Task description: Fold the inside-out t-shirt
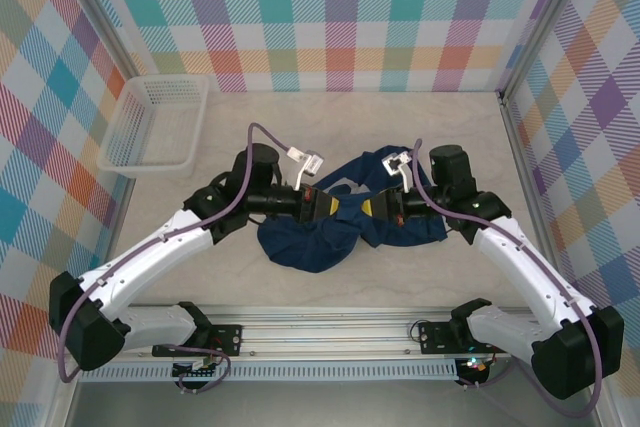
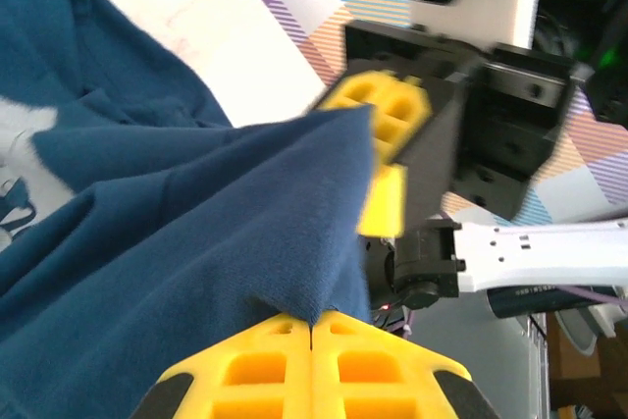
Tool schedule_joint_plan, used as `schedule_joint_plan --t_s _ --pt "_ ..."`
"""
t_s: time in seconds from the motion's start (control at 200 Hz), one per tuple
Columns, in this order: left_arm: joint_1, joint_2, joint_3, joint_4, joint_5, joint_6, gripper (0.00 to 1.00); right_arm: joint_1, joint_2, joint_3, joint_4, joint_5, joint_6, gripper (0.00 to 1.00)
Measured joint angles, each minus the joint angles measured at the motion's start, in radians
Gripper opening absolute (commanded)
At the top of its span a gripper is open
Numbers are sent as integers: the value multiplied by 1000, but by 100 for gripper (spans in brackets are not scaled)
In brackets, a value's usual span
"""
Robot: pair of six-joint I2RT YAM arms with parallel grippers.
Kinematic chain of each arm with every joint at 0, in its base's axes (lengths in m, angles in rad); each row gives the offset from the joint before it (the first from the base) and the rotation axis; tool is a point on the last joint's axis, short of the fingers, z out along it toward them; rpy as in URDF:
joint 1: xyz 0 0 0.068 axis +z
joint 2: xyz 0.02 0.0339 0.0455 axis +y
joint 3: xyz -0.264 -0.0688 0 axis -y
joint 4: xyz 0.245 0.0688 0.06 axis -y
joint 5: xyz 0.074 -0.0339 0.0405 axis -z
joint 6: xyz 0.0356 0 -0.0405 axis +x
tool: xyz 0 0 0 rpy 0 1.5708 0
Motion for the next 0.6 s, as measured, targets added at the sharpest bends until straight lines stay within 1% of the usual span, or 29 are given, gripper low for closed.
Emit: schedule_joint_plan --t_s 0.06,0.14,0.195,0.32,0.475,0.6 --pt "10 20 0 0 -15 -24 0 0 -1 0 14 -53 4 4" --pt "18 47 0 0 -35 -50 0 0 -8 -5 47 -115 22 0" --pt "21 61 0 0 -49 -61 0 0 -15 -13 71 -147 35 0" --pt "22 68 0 0 -66 -67 16 0 -17 -15 94 -160 58 0" --pt "28 44 -13 -1 -85 -60 30 0 -4 -15 113 -160 76 0" --pt "35 -12 -36 -1 -105 -48 47 0 7 -15 113 -156 79 0"
